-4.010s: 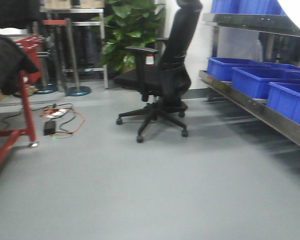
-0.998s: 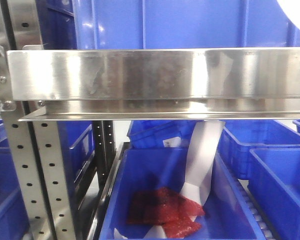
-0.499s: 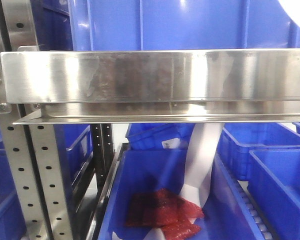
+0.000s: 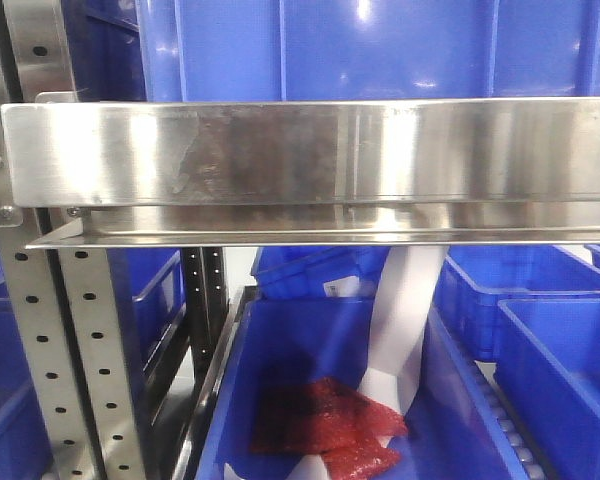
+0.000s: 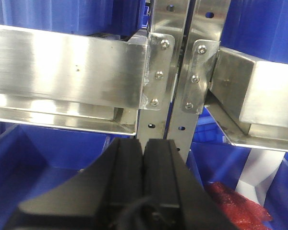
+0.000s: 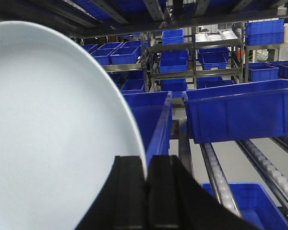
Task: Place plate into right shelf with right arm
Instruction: 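Lower the plate with the right gripper into a blue bin on the shelf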
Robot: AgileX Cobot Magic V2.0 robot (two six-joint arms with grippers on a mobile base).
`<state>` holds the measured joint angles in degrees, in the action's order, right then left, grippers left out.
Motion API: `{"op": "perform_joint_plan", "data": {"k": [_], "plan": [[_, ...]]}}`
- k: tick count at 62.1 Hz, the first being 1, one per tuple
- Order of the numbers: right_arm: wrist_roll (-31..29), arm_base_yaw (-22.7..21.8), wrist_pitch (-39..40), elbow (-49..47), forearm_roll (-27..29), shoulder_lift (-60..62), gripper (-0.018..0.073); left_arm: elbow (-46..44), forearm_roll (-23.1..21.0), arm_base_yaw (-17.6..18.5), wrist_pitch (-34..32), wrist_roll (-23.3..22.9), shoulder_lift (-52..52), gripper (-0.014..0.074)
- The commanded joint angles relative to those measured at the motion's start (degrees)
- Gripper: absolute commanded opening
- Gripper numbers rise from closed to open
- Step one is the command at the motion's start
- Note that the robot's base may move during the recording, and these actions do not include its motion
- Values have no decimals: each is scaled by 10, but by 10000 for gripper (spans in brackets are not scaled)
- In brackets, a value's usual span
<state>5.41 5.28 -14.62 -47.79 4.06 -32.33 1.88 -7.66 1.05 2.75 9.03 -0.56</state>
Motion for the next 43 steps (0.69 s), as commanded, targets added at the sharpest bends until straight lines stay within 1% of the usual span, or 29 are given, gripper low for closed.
{"op": "perform_joint_plan", "data": {"k": [1,9,14,20,27,36,43], "plan": [[-2,-1,60,-78,14,-69,50,6,-5,1,-52,-4,-6,-128],[-2,0,57,-157,22,-155,50,6,-5,1,-52,-4,-6,-128],[-2,8,54,-209,21,-208,50,6,-5,1,-52,-4,-6,-128],[-2,28,52,-265,21,-264,50,6,-5,1,-52,-4,-6,-128],[-4,61,51,-335,19,-346,50,6,-5,1,-52,-4,-6,-128],[-4,82,51,-385,18,-428,50,6,-5,1,-52,-4,-6,-128],[-4,91,51,-397,18,-475,50,6,-5,1,-52,-4,-6,-128]]}}
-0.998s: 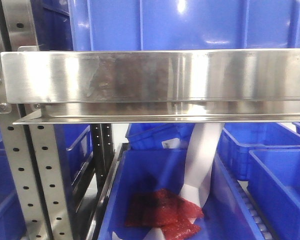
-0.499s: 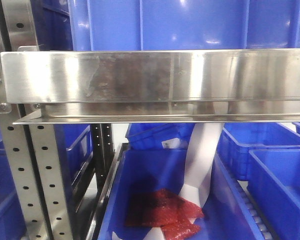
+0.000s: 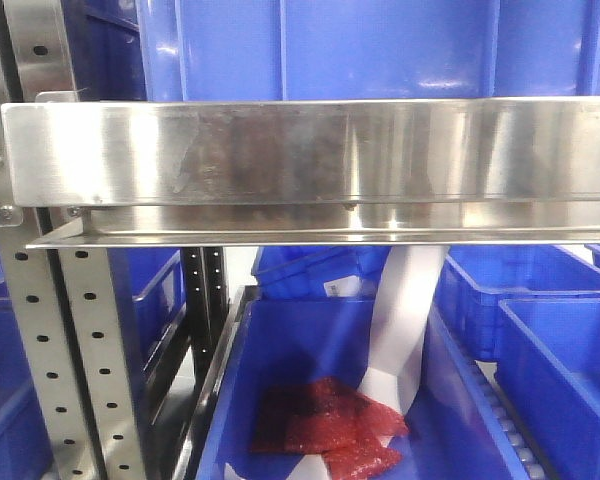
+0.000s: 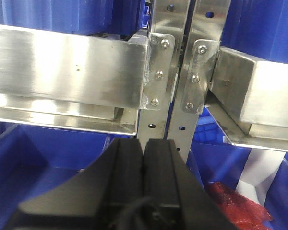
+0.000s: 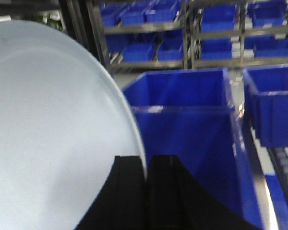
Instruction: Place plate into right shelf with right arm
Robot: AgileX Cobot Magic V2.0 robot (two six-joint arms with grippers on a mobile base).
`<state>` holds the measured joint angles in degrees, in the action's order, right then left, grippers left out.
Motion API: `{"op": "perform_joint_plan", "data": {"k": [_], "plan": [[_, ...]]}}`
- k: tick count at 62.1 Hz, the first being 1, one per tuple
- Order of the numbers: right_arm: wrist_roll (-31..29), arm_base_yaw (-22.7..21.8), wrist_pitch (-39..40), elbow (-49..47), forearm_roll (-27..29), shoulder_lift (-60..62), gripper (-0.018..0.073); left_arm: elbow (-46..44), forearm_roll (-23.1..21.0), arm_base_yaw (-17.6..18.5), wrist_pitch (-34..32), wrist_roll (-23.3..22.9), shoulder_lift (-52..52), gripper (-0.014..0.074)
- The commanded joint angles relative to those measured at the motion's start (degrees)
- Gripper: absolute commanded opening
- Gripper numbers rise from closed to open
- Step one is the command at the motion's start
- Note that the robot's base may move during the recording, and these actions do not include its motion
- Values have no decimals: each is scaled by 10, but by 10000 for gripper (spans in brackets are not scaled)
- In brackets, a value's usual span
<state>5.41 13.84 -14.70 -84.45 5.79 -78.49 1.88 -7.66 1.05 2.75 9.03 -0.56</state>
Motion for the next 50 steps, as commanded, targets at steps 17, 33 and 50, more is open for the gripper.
{"op": "perform_joint_plan", "data": {"k": [17,33,50], "plan": [[-4,21,27,-31,1,-57,104,6,-5,1,-52,-4,-6,-128],[-4,21,-1,-31,1,-57,428,6,-5,1,-52,-4,-6,-128],[-3,21,5,-31,4,-56,430,6,-5,1,-52,-4,-6,-128]]}}
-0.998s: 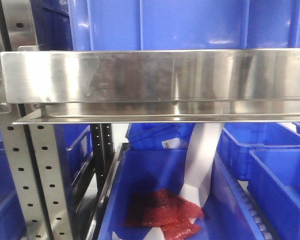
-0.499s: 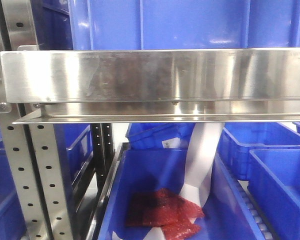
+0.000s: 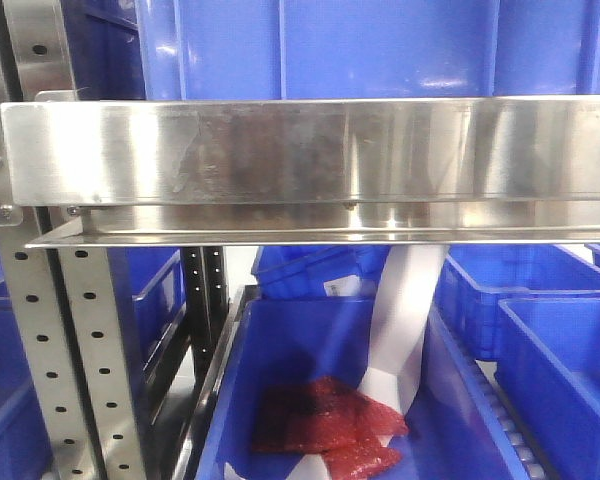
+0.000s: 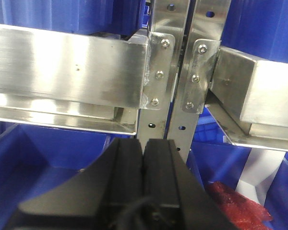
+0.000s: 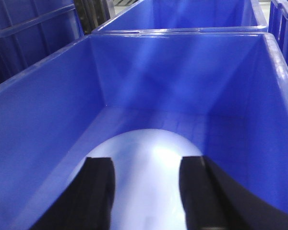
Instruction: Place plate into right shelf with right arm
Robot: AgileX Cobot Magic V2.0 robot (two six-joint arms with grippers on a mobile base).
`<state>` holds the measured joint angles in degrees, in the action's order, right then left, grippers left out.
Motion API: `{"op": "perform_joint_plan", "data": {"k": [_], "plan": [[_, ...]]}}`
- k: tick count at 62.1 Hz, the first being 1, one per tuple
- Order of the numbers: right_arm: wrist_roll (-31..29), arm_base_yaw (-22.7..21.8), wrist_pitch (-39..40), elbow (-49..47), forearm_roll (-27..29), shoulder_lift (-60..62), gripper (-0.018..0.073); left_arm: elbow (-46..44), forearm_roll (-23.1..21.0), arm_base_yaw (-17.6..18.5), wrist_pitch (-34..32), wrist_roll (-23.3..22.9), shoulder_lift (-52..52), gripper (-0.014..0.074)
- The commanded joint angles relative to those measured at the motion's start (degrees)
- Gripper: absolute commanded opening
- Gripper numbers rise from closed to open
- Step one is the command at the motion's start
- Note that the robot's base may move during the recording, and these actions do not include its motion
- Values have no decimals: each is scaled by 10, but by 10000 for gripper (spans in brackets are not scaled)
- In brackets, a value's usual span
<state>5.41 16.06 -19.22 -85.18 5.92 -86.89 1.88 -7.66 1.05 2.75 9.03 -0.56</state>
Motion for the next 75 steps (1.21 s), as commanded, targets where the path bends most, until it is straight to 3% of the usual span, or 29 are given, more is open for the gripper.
{"op": "perform_joint_plan", "data": {"k": [1,7,16,20,39,56,75], "plan": [[-3,-1,51,-23,3,28,427,6,-5,1,-52,-4,-6,-128],[-3,-3,54,-23,3,33,343,6,-5,1,-52,-4,-6,-128],[-3,-3,52,-23,-7,48,32,6,-5,1,-52,-4,-6,-128],[-3,-6,48,-23,-10,58,65,6,-5,1,-52,-4,-6,-128],[-4,-67,56,55,-54,144,64,6,-5,1,-52,-4,-6,-128],[-4,-120,116,238,-92,301,64,6,-5,1,-52,-4,-6,-128],[-4,-122,132,463,-92,527,64,6,-5,1,-52,-4,-6,-128]]}}
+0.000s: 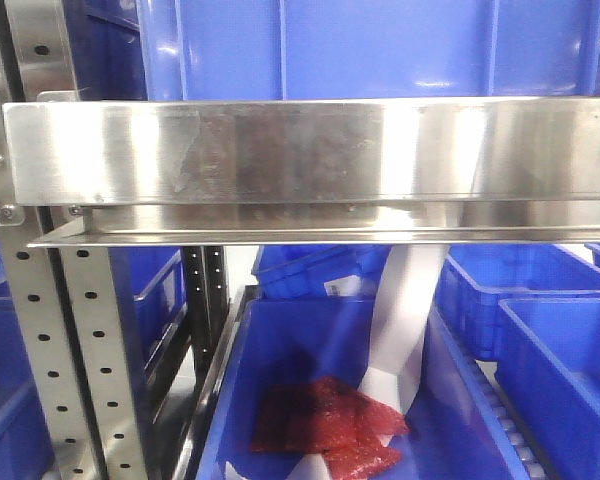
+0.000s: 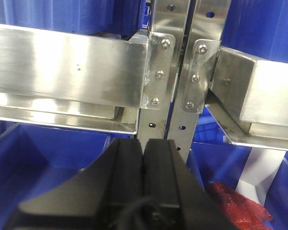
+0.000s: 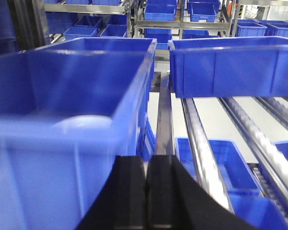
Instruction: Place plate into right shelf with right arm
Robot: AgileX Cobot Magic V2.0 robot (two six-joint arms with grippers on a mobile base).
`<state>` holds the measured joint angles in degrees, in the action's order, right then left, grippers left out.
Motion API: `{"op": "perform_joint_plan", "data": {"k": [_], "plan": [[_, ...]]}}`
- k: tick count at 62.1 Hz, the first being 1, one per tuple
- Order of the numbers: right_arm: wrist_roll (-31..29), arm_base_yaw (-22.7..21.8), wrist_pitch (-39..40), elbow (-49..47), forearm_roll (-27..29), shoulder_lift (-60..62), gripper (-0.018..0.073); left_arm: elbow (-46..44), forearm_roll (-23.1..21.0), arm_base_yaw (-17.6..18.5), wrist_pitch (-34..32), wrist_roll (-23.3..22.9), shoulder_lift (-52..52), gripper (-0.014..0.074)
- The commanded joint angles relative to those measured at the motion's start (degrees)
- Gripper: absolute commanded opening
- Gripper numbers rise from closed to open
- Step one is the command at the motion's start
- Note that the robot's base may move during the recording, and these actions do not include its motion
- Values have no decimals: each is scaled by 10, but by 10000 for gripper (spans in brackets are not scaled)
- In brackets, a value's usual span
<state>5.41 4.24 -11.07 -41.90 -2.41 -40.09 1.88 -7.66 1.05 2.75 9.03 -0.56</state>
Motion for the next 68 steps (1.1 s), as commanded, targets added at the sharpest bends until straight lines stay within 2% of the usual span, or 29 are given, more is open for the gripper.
{"op": "perform_joint_plan", "data": {"k": [1,13,27,55,68], "plan": [[-3,-4,49,40,-9,71,64,6,-5,1,-52,-4,-6,-128],[-3,-4,46,169,-9,239,64,6,-5,1,-52,-4,-6,-128],[-3,-4,47,225,-9,363,64,6,-5,1,-52,-4,-6,-128],[-3,-4,47,236,-8,373,64,6,-5,1,-52,-4,-6,-128],[-3,-4,56,291,-11,373,64,6,-5,1,-52,-4,-6,-128]]}}
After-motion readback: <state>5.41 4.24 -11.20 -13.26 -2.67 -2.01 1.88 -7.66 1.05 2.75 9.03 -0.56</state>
